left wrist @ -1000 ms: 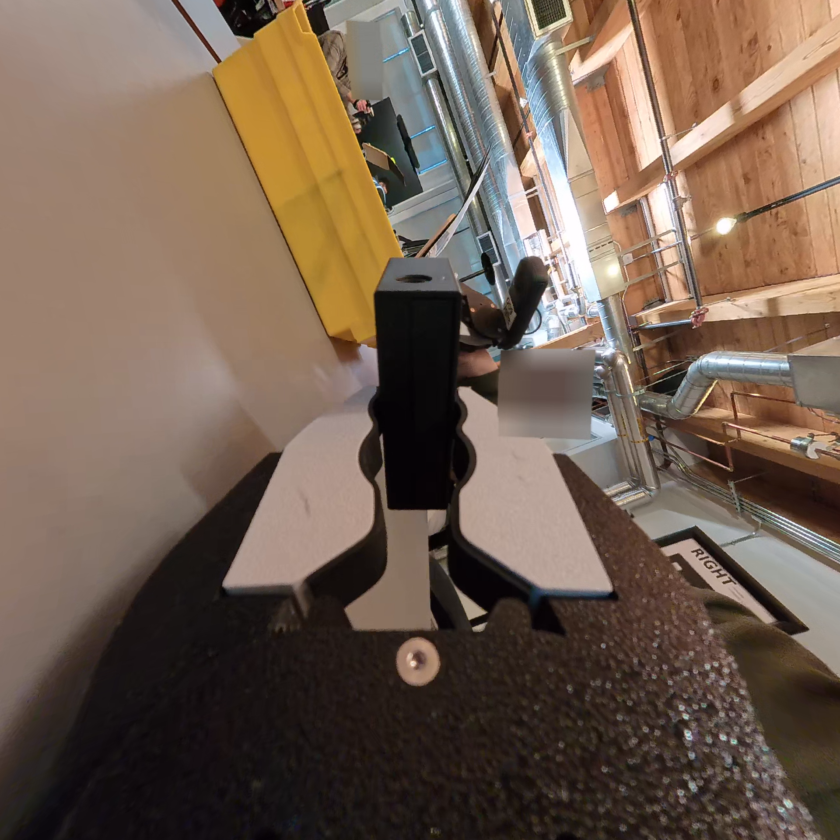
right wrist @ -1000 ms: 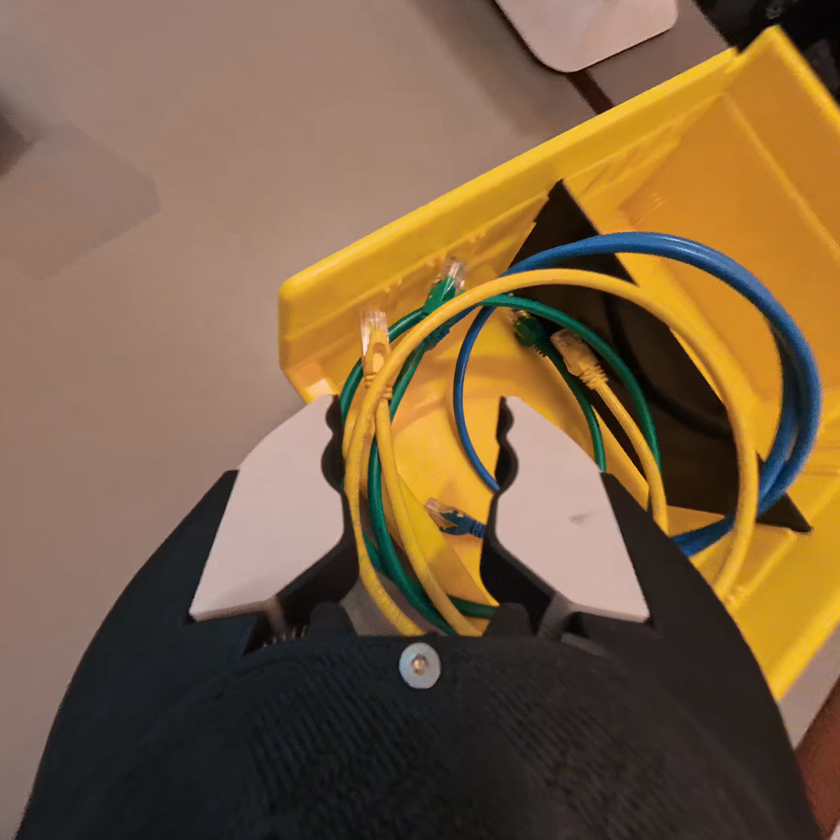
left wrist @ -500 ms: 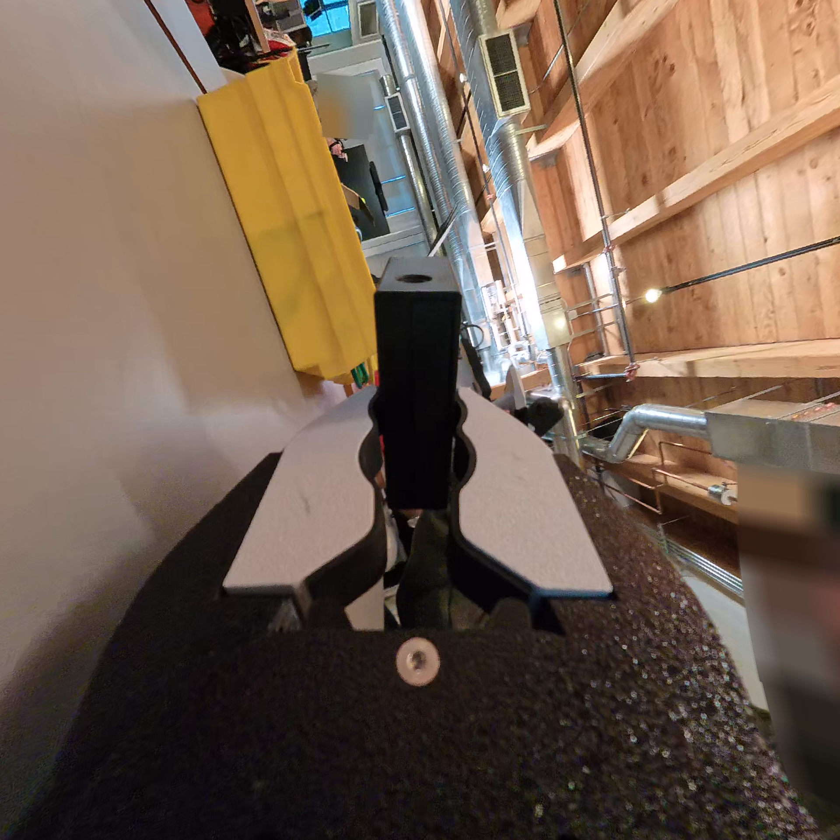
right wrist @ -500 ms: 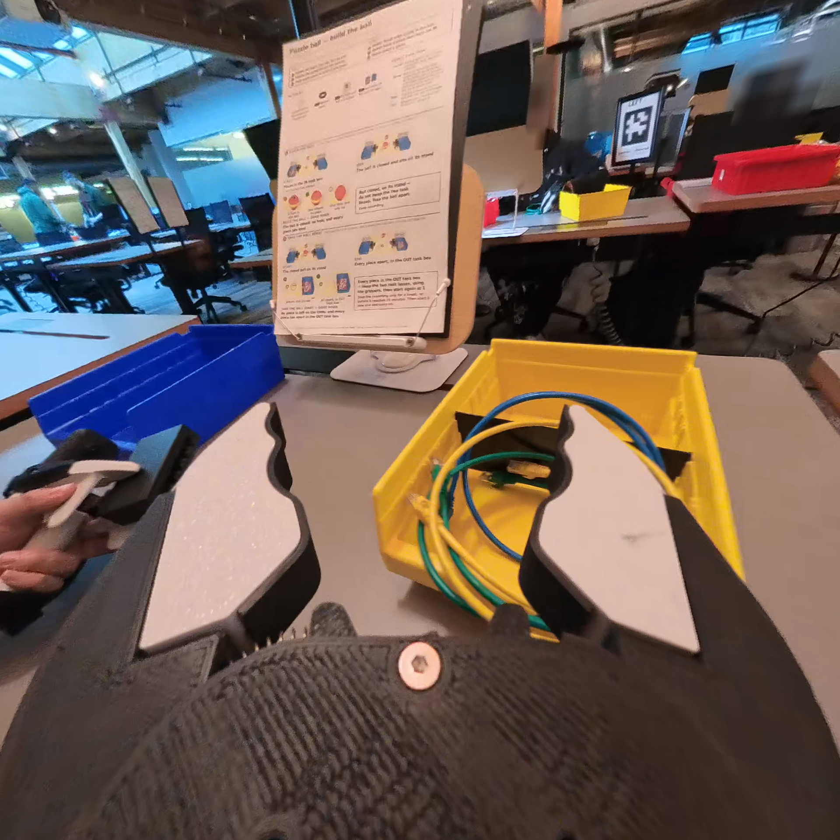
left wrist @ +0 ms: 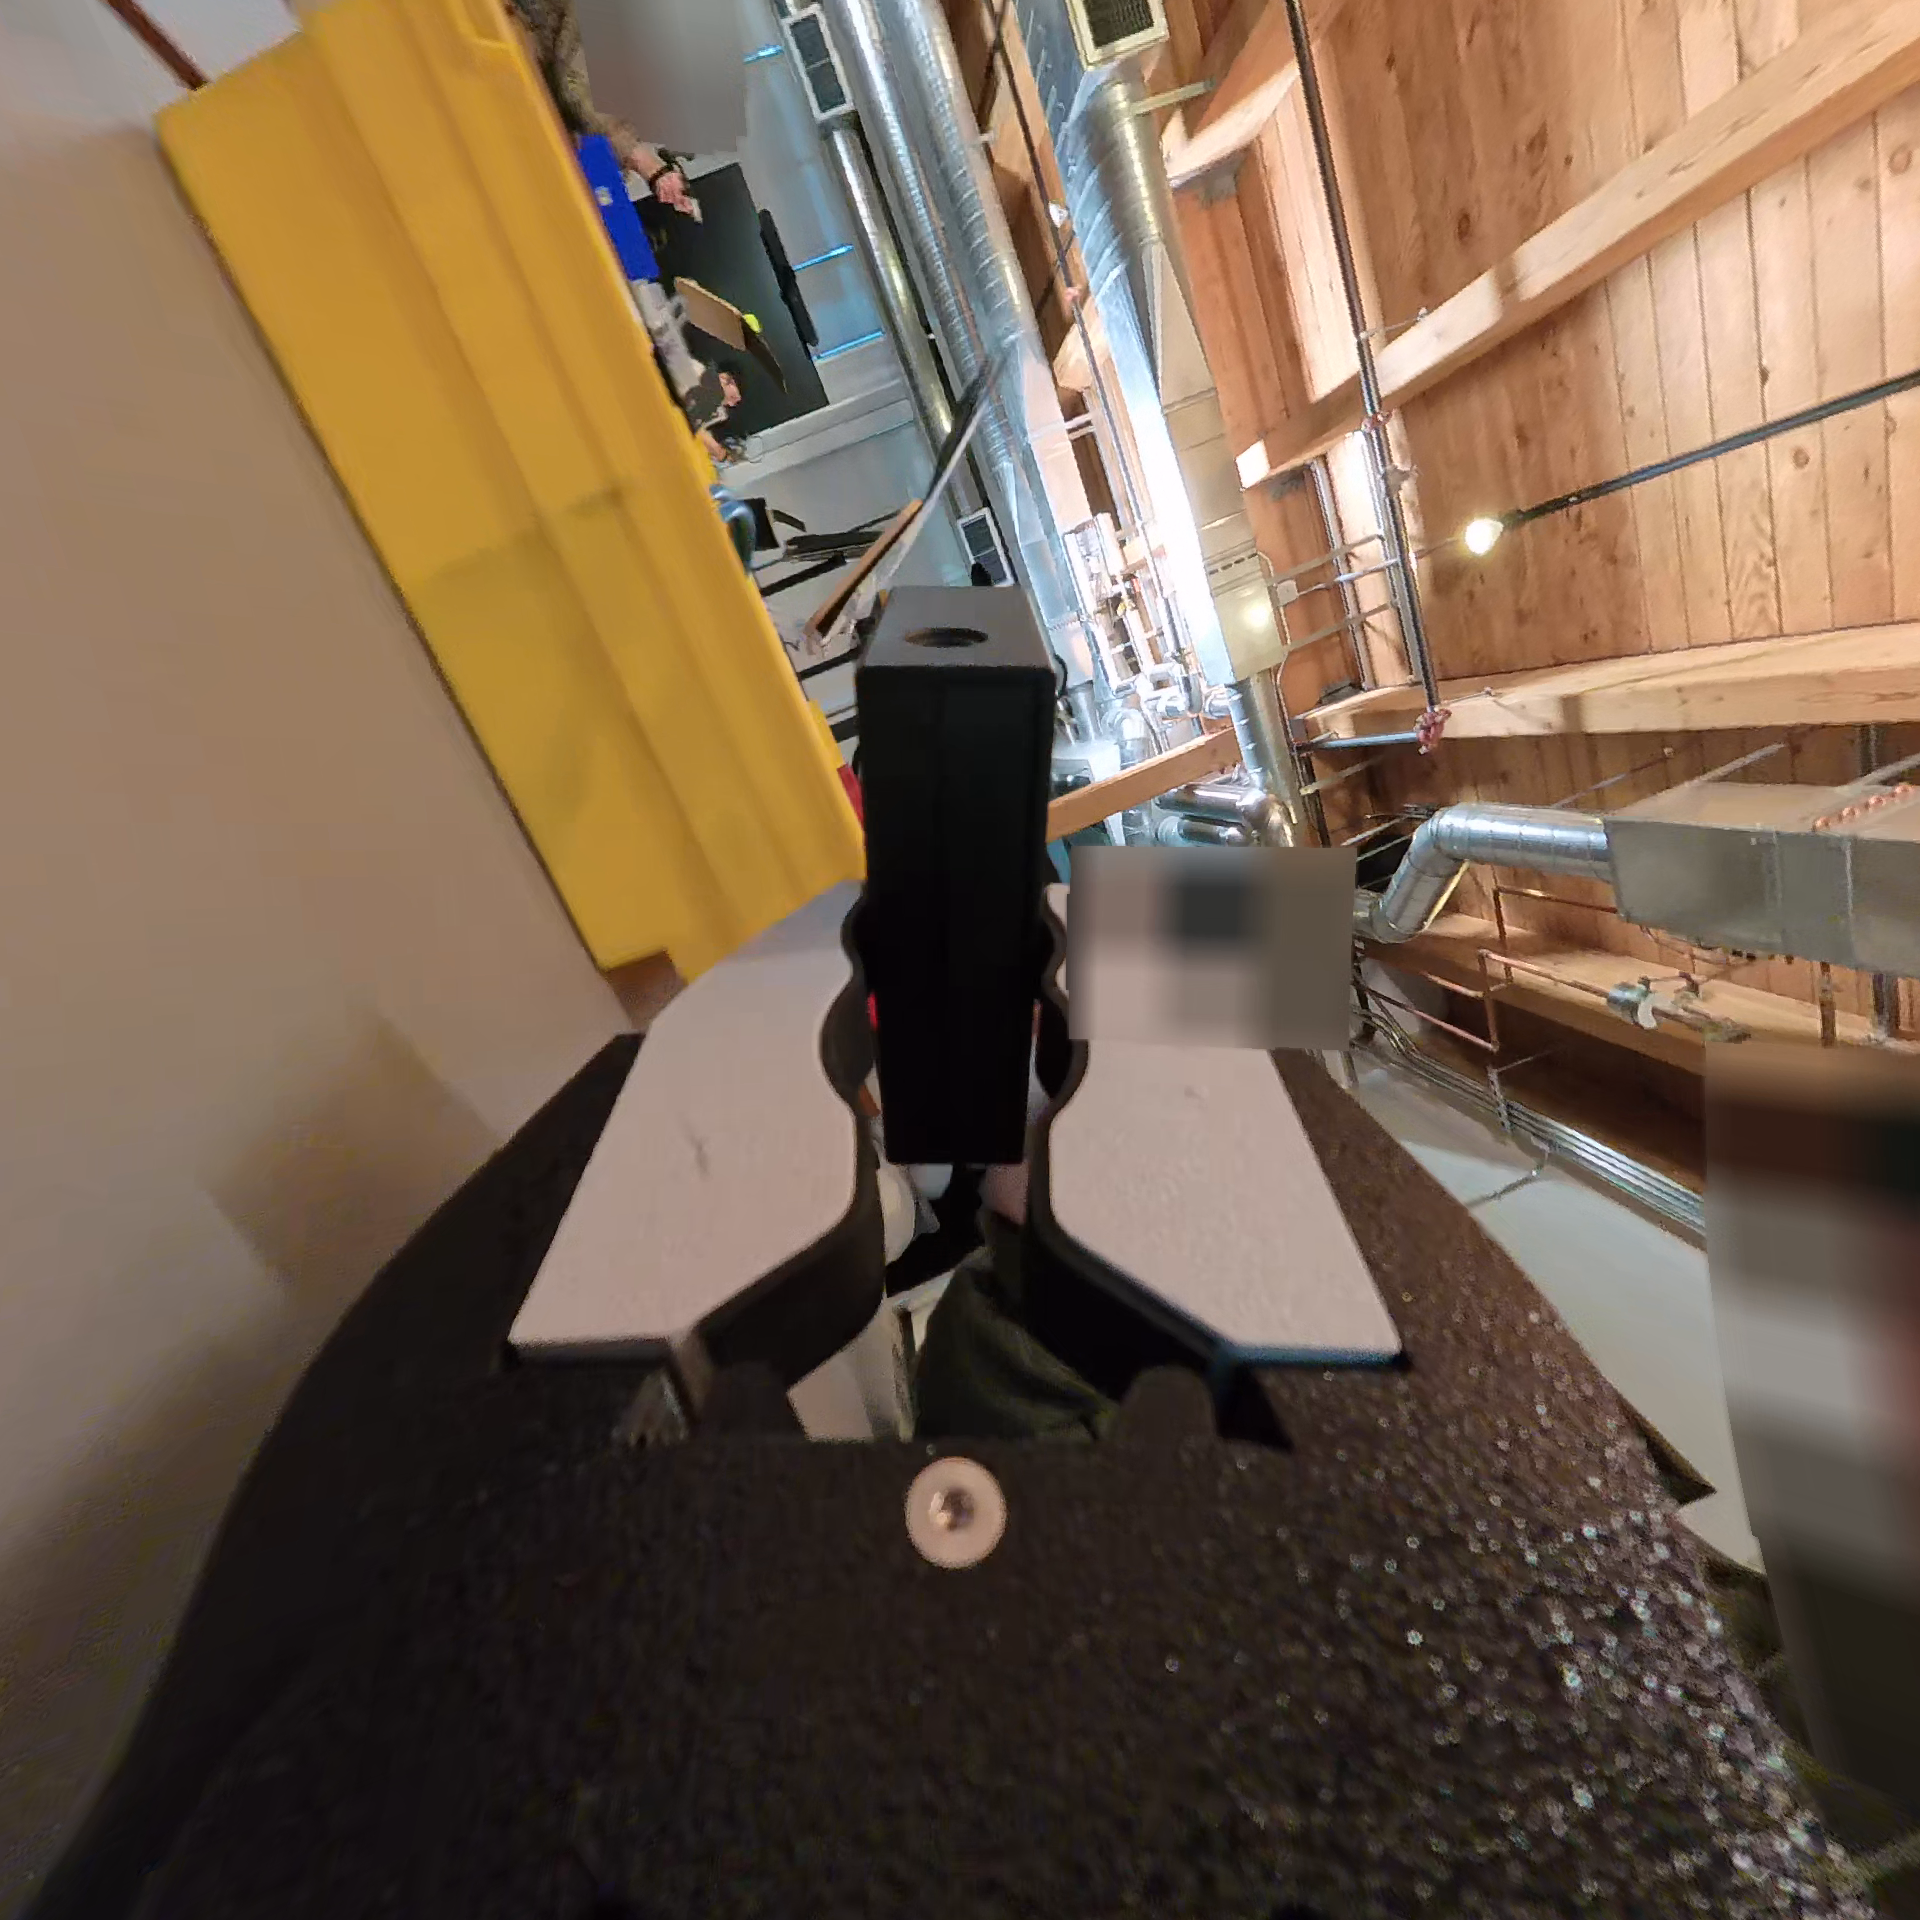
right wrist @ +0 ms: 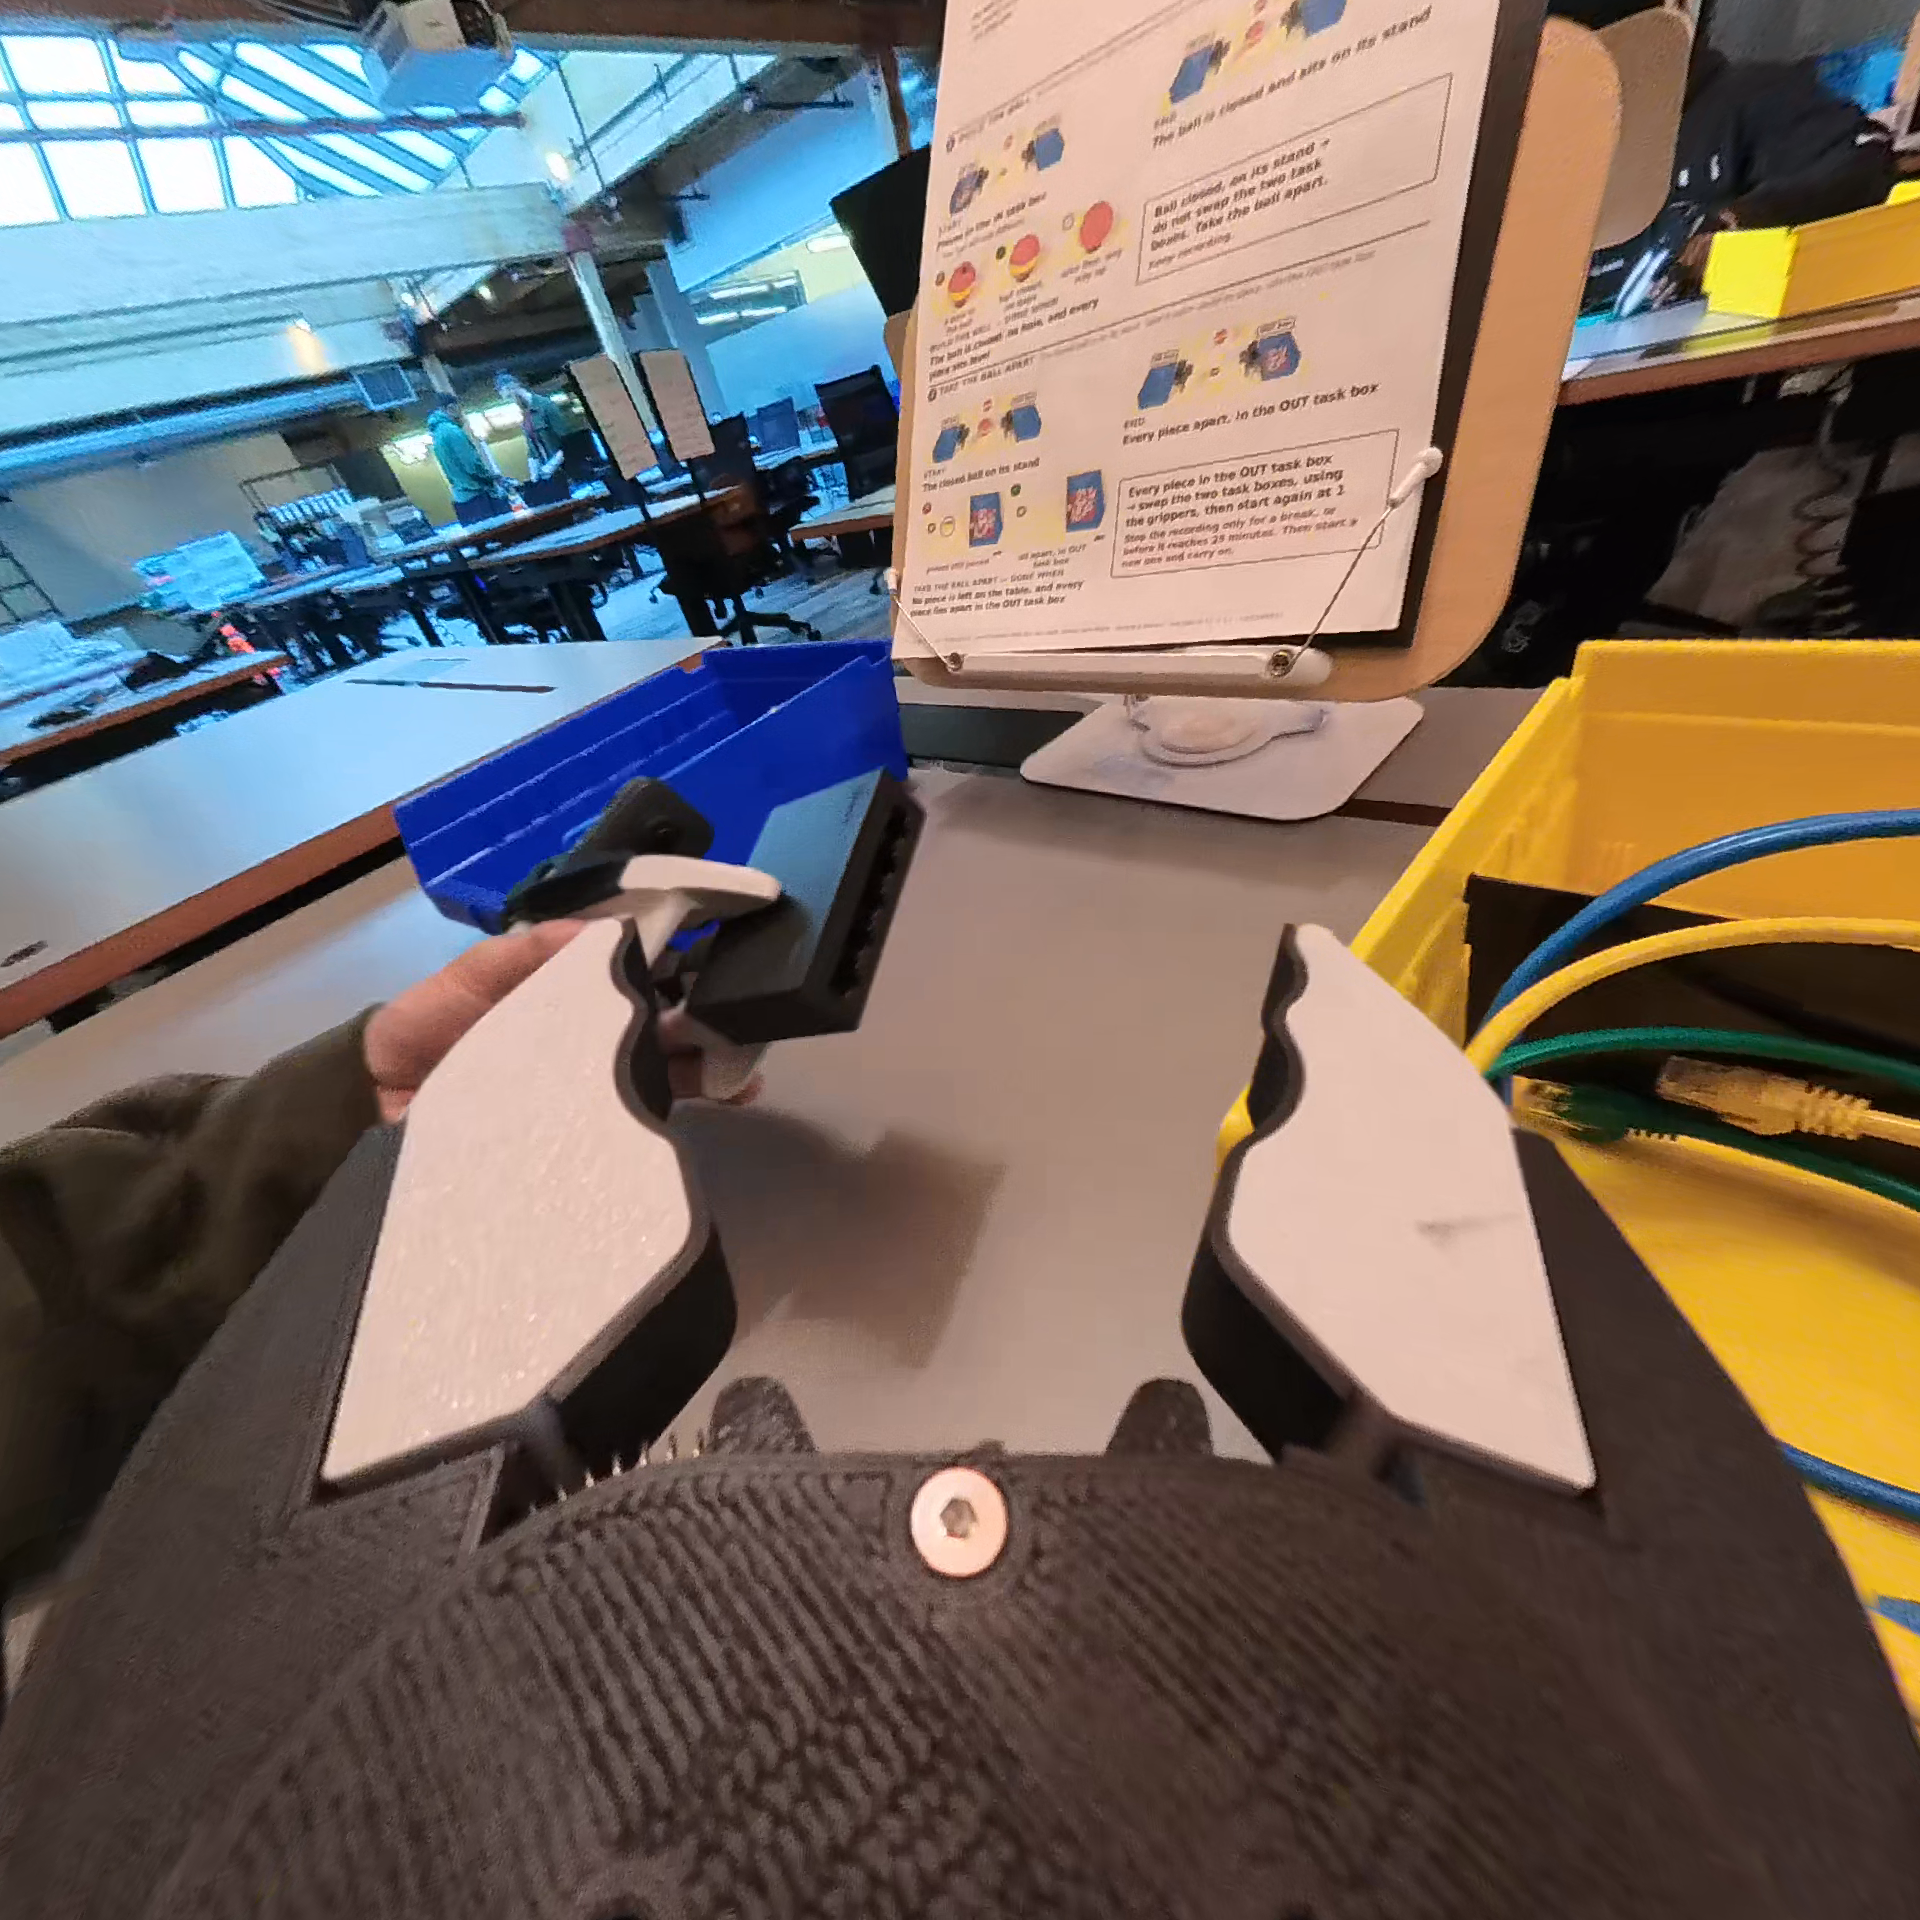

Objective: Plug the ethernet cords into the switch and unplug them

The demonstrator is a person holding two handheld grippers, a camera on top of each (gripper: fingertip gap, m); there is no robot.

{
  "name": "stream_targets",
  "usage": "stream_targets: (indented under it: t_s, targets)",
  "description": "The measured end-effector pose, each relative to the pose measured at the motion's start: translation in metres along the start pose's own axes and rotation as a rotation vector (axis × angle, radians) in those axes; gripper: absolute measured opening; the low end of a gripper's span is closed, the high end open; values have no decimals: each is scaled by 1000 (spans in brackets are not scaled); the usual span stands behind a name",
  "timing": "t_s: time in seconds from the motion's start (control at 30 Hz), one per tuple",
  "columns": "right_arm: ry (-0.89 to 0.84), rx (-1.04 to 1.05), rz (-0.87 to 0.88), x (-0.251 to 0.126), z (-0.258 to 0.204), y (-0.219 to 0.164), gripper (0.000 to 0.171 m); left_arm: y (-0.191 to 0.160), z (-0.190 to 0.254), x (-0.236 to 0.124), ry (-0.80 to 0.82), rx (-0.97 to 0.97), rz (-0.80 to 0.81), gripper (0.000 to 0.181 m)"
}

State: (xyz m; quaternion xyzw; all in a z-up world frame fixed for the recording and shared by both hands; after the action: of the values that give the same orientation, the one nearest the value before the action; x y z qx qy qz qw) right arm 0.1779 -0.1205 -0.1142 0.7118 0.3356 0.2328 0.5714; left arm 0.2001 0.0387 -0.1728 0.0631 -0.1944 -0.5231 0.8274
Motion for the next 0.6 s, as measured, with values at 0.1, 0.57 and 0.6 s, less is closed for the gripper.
stream_targets:
  t_s: [0.1,0.57,0.6]
  targets:
    - [46,39,51,3,-2,1,105,9,2,21,-72,39,-26,26]
    - [129,-60,-128,19,-5,-31,97,-4,-9,26,-256,38,-83,27]
    - [136,-64,-148,20,-5,-33,97,-3,-11,26,-267,41,-86,27]
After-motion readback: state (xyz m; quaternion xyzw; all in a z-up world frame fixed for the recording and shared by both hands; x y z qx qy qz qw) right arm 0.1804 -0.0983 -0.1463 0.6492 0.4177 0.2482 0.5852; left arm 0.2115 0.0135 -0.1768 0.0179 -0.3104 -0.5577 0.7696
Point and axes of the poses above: each gripper's, where its closed fingertips meet, x out along the fingers, y out of its top, z = x × y across the jaws, the point moved 4 cm from there along -x, back along the fingers
